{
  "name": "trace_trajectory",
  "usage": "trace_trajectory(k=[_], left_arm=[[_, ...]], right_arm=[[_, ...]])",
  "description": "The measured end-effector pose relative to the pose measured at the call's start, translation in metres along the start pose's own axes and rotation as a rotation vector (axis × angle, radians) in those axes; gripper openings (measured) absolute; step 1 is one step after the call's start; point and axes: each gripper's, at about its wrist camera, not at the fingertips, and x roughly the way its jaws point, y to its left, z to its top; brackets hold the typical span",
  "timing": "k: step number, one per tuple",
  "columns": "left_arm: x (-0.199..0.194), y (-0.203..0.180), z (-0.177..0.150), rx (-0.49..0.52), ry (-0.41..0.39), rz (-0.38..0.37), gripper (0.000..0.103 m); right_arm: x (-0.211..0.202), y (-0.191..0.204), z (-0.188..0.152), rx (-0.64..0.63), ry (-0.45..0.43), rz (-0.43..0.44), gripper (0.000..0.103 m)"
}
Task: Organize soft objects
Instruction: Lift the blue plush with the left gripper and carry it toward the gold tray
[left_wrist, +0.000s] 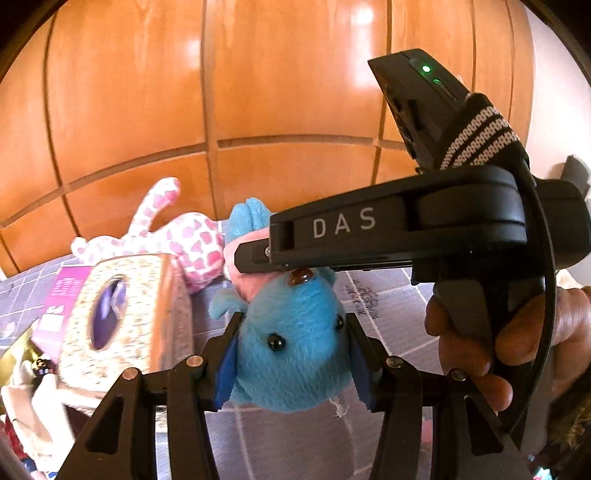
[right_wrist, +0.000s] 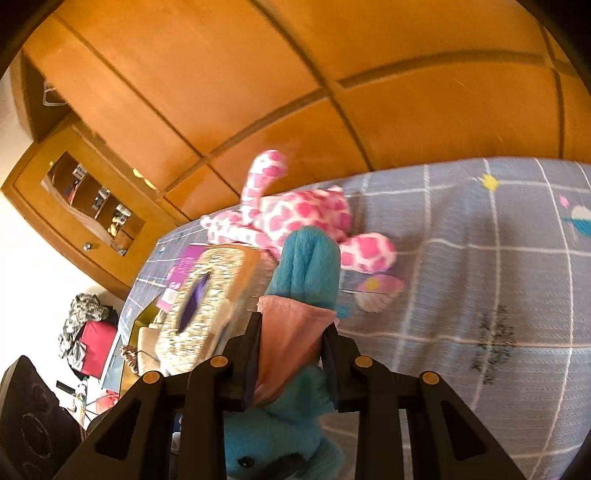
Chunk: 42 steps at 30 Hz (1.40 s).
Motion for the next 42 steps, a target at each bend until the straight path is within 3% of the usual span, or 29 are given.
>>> trace_trajectory(k=[20, 27, 35, 42], left_arm=[[-0.07, 0.042, -0.03, -0.054, -0.059, 0.032, 0.052], [-0.091, 0.075, -0.048, -0.108, -0.072, 0.077, 0.053], [-0.119, 0.14, -0.082, -0.252, -0.061, 0.187, 0.053], [-0.133, 0.208, -0.121, -0.418, -0.015, 0.291, 0.053]], right_arm=[[0.001, 0.084, -0.021, -0.12, -0.036, 0.034, 0.028], [0.01, 0.121, -0.028, -0.197, -0.02, 0.05, 0.028], [0.059, 0.189, -0.039, -0.316, 0.081, 0.119, 0.028], [0.132, 0.254, -0.053, -0.391, 0.214, 0.204, 0.028]])
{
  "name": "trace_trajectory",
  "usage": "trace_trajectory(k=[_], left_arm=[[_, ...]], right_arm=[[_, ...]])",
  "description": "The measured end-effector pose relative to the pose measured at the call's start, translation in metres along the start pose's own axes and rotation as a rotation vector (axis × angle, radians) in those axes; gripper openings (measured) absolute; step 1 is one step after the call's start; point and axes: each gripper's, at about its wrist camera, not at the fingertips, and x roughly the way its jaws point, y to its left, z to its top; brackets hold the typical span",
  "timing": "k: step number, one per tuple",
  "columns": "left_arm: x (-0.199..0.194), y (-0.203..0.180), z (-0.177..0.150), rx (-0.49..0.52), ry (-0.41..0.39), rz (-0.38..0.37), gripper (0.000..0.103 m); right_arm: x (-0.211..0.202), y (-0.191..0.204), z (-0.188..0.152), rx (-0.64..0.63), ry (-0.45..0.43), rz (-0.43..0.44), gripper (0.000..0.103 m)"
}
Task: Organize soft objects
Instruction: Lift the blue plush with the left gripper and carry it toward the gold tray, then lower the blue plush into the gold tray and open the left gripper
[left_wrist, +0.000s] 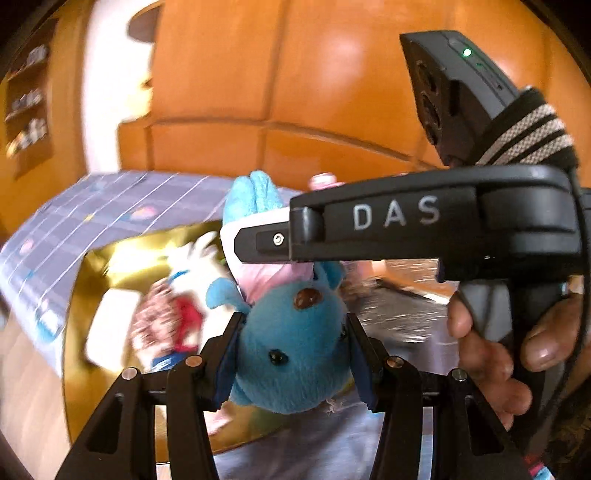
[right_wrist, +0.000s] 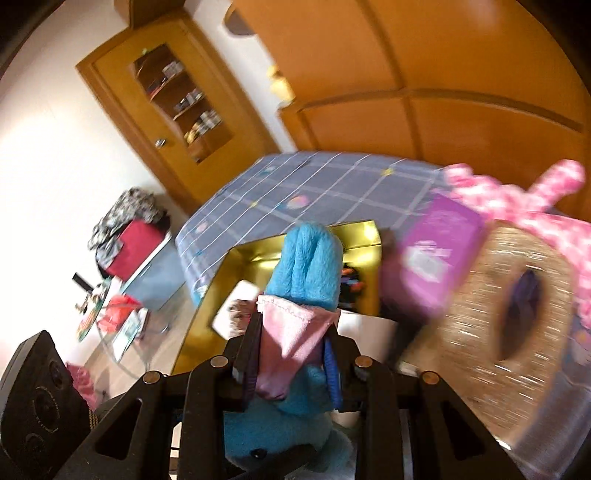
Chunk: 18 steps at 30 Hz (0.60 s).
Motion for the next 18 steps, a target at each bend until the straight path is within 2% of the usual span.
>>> trace_trajectory(k=[2, 6, 8, 11, 14, 18], left_arm=[[0.008, 0.02, -0.003, -0.047, 0.035, 0.038, 0.053], [0.034, 0.068, -0.009, -0.188, 0.139, 0.108, 0.053], [0.042, 0.088, -0.013, -0.245, 0.155, 0.125, 0.053], [0.047, 0.099, -0.006, -0.235, 0.134, 0.189, 0.054], [0.05, 0.106, -0.003, -0.246, 0.139, 0.183, 0.059], [0.062, 0.099, -0.006, -0.239, 0.164, 0.218, 0.073]], right_arm=[[0.025, 0.011, 0.006, -0.01, 0.044, 0.025, 0.029], [0.068, 0.02, 0.009, 0.024, 0.122, 0.038, 0.036], [0.077, 0.016, 0.008, 0.044, 0.129, 0.024, 0.038], [0.082, 0.01, 0.0, 0.05, 0.127, 0.003, 0.038], [0.088, 0.011, -0.005, 0.018, 0.134, -0.027, 0.038], [0.093, 0.008, -0.012, 0.002, 0.148, -0.052, 0.038]])
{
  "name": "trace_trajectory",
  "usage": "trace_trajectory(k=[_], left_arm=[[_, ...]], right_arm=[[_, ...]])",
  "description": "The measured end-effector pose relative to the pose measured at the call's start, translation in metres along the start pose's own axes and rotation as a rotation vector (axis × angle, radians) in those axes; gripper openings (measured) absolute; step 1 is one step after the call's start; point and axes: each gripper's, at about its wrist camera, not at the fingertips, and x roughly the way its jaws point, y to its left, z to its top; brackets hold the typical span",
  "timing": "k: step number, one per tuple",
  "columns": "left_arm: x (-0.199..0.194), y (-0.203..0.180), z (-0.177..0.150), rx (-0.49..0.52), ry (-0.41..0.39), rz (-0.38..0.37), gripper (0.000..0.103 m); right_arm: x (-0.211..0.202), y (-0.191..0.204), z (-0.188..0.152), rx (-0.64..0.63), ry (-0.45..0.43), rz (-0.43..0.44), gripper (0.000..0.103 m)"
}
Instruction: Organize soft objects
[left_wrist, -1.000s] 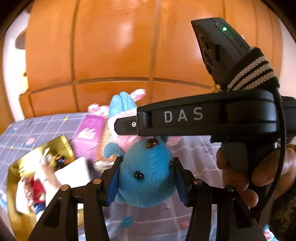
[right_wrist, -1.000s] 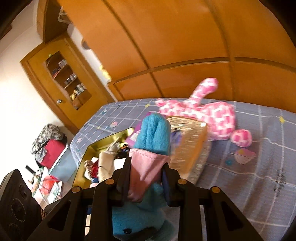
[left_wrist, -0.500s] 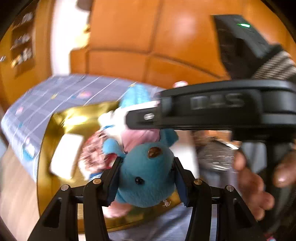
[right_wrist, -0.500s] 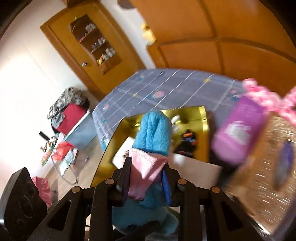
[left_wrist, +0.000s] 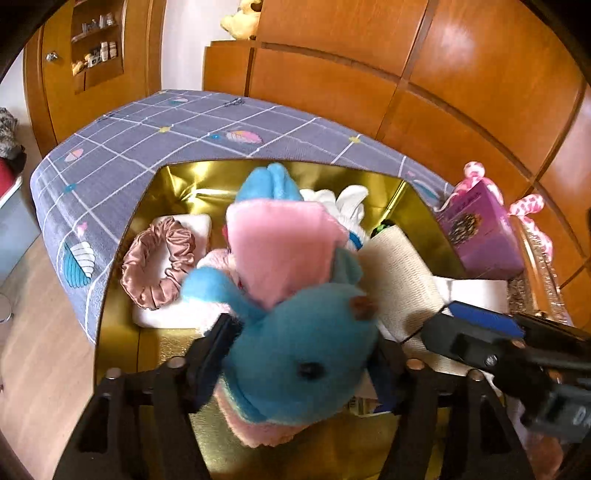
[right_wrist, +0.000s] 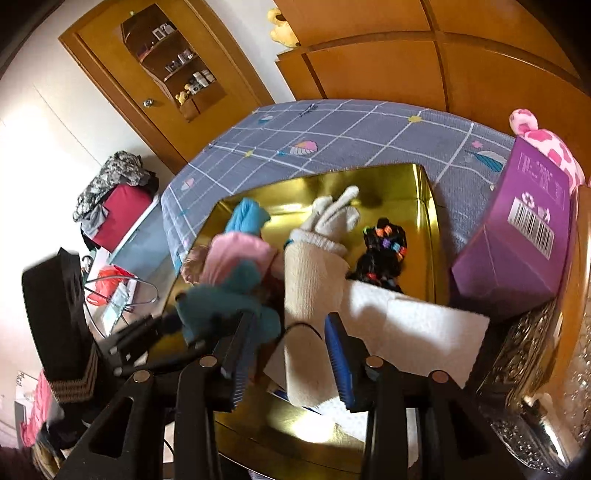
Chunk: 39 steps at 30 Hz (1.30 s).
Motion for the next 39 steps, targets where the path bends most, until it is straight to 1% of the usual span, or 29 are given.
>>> trace_trajectory(k=[1, 5, 8, 10, 12, 16, 18, 22, 26, 30, 35, 37, 39], left_arm=[[0.003, -0.001, 0.005, 0.011, -0.006, 0.009, 0.073], [-0.001, -0.003, 0.002, 0.014, -0.015, 0.029, 0.073], [-0.008, -0.004, -0.002, 0.016, -0.039, 0.056, 0.074], [-0.015, -0.005, -0.004, 0.015, -0.062, 0.068, 0.078], [-0.024, -0.005, -0.005, 0.011, -0.09, 0.086, 0.083], [-0.043, -0.002, -0.007, -0.002, -0.134, 0.104, 0.09], [-0.051, 0.0, -0.008, -0.013, -0.148, 0.108, 0.091], [-0.065, 0.0, -0.013, -0.02, -0.18, 0.118, 0.099], [-0.076, -0.001, -0.017, -0.019, -0.209, 0.134, 0.1], [-0.09, -0.004, -0.022, -0.023, -0.242, 0.142, 0.103], [-0.105, -0.01, -0.028, -0.021, -0.281, 0.131, 0.103], [-0.108, -0.013, -0.029, -0.022, -0.292, 0.124, 0.102], [-0.11, -0.017, -0.03, -0.016, -0.293, 0.137, 0.103]], right_arm=[[0.001, 0.0, -0.002, -0.003, 0.004, -0.01, 0.038], [-0.002, -0.001, -0.008, -0.021, 0.001, -0.05, 0.038], [-0.006, -0.003, -0.012, -0.025, -0.008, -0.068, 0.038], [-0.01, -0.004, -0.014, -0.025, -0.019, -0.087, 0.038], [-0.014, -0.006, -0.017, -0.015, -0.027, -0.101, 0.042], [-0.025, -0.004, -0.023, -0.017, -0.062, -0.147, 0.044], [-0.031, -0.002, -0.026, -0.03, -0.084, -0.166, 0.044], [-0.042, 0.002, -0.034, -0.042, -0.123, -0.208, 0.045], [-0.047, 0.006, -0.041, -0.055, -0.141, -0.243, 0.045], [-0.052, 0.012, -0.049, -0.071, -0.168, -0.296, 0.045], [-0.067, 0.013, -0.059, -0.049, -0.245, -0.391, 0.045], [-0.074, 0.013, -0.063, -0.04, -0.271, -0.417, 0.045], [-0.078, 0.013, -0.066, -0.032, -0.288, -0.435, 0.045]])
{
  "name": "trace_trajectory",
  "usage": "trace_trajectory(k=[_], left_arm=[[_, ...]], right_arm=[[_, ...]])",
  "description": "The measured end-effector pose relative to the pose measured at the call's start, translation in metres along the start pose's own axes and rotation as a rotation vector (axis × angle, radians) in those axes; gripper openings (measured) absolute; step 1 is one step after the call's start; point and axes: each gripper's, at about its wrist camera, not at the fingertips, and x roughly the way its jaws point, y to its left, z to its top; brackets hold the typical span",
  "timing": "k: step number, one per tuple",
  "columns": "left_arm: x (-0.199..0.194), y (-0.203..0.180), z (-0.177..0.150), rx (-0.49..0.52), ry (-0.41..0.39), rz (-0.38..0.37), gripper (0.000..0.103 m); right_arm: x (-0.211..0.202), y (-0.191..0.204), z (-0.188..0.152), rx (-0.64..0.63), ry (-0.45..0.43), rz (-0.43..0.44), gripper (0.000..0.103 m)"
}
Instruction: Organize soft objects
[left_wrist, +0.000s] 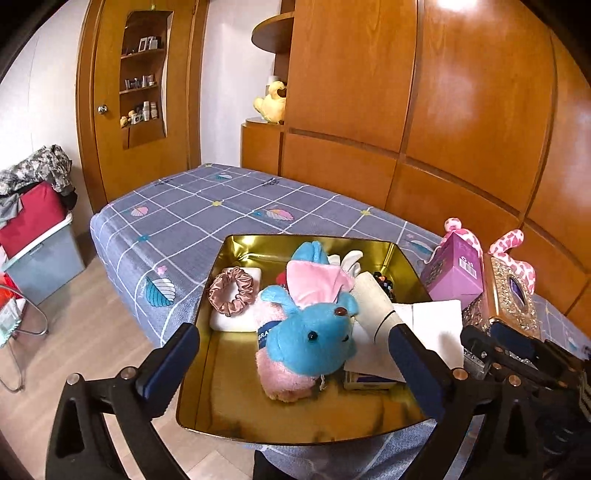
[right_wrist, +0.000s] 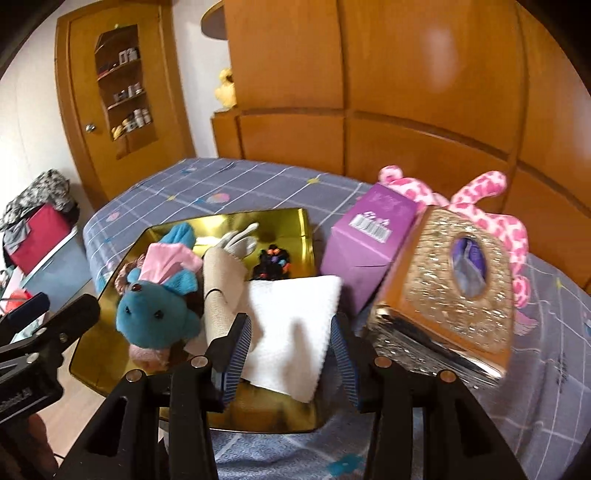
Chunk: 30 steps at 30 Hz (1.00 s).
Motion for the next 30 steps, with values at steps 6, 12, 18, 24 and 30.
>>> trace_trajectory(k=[6, 12, 18, 24, 30], left_arm=[[-0.003, -0.011, -0.004, 0.035, -0.009, 0.051, 0.102], [-0.009, -0.014, -0.005, 0.037, -0.031, 0.047, 0.102], [-0.01, -0.015, -0.005, 0.034, -0.029, 0.038, 0.102], [-0.009, -0.016, -0.006, 0.038, -0.022, 0.032, 0.102], [-0.008, -0.017, -0.007, 0.039, -0.015, 0.028, 0.102]], right_arm=[[-0.009, 0.001, -0.007, -0.005, -0.017, -0.045, 0.045], [-0.013, 0.002, -0.011, -0.012, -0.031, -0.071, 0.045], [-0.015, 0.0, -0.011, -0.003, -0.037, -0.074, 0.045], [-0.017, -0.001, -0.012, 0.003, -0.041, -0.074, 0.045], [-0.018, -0.002, -0.011, 0.009, -0.043, -0.074, 0.045]])
